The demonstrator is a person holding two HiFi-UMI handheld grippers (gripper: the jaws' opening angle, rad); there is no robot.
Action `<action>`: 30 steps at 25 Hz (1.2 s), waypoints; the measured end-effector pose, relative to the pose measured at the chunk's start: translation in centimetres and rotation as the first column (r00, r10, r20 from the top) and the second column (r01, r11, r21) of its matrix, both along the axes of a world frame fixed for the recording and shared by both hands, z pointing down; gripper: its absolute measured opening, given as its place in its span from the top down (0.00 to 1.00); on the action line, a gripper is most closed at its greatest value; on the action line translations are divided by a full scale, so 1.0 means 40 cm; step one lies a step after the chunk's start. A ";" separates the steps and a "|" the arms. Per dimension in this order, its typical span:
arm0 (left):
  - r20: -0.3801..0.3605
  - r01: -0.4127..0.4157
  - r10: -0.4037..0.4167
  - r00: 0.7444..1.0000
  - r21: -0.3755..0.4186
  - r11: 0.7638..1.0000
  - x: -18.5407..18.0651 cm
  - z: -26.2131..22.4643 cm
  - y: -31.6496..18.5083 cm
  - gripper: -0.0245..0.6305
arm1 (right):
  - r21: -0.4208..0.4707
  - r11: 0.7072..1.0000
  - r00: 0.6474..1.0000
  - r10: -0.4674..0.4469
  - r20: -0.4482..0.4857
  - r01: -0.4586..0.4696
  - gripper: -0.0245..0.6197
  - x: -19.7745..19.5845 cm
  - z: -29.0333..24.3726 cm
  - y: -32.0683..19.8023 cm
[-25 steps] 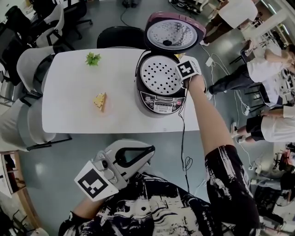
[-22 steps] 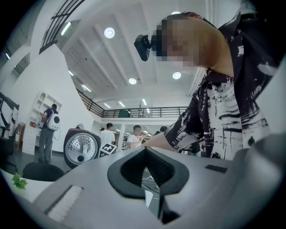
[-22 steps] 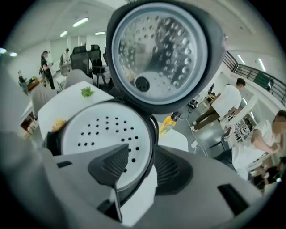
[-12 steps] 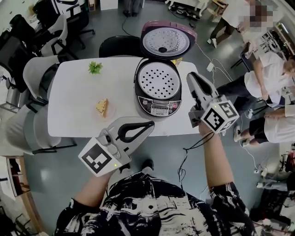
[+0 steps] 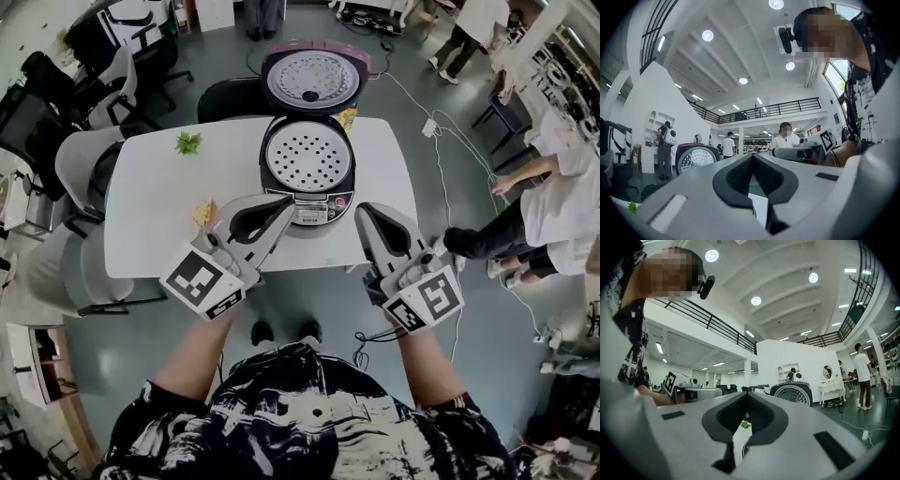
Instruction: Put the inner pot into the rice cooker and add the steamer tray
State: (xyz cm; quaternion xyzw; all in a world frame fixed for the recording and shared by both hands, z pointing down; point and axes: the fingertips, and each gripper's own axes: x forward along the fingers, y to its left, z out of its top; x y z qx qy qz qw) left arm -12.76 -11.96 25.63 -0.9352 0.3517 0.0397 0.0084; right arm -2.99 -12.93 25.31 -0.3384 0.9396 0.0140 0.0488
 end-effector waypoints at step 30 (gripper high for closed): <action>0.000 0.073 -0.073 0.997 -0.031 0.997 0.004 0.044 0.033 0.96 | 0.001 1.000 1.000 -0.014 -0.026 0.014 0.97 0.009 0.022 -0.024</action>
